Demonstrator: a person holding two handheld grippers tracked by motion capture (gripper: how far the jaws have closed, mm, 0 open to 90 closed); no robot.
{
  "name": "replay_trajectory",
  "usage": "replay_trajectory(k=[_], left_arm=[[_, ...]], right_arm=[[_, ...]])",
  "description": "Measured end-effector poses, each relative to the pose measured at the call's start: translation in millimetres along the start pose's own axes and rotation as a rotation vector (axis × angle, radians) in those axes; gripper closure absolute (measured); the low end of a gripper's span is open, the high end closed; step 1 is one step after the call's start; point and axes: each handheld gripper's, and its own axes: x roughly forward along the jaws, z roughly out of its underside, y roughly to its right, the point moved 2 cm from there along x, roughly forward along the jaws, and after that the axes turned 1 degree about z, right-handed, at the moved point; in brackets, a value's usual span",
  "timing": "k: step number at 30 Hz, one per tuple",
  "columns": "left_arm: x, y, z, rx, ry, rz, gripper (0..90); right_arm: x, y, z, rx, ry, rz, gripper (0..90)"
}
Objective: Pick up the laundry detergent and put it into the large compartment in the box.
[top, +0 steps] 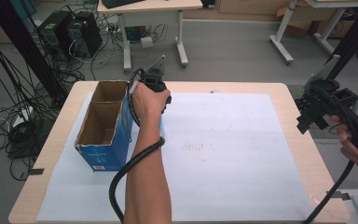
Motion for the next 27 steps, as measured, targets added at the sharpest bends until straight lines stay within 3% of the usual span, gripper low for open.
replay_trajectory(k=[9, 11, 17, 22, 27], left_arm=[[-2.5, 7.2, 4.0, 0.011, -0.01, -0.019, 38.2], [-6.1, 7.7, 7.6, 0.009, 0.013, -0.016, 38.2], [-40.1, 11.9, 10.6, 0.011, 0.052, -0.007, 38.2], [-75.3, 7.5, 16.9, -0.002, 0.098, 0.019, 38.2], [-103.9, 11.2, 18.7, 0.007, 0.11, -0.002, 38.2]], right_arm=[[1.4, 2.4, -1.1, 0.011, -0.012, 0.005, 3.4], [1.5, 3.3, -0.7, 0.01, -0.014, 0.001, 3.4], [0.7, 2.0, -1.3, 0.009, -0.021, 0.003, 3.4], [1.1, 0.3, -2.4, 0.005, -0.029, 0.008, 3.4], [1.0, 0.5, -3.4, 0.012, -0.039, 0.008, 3.4]])
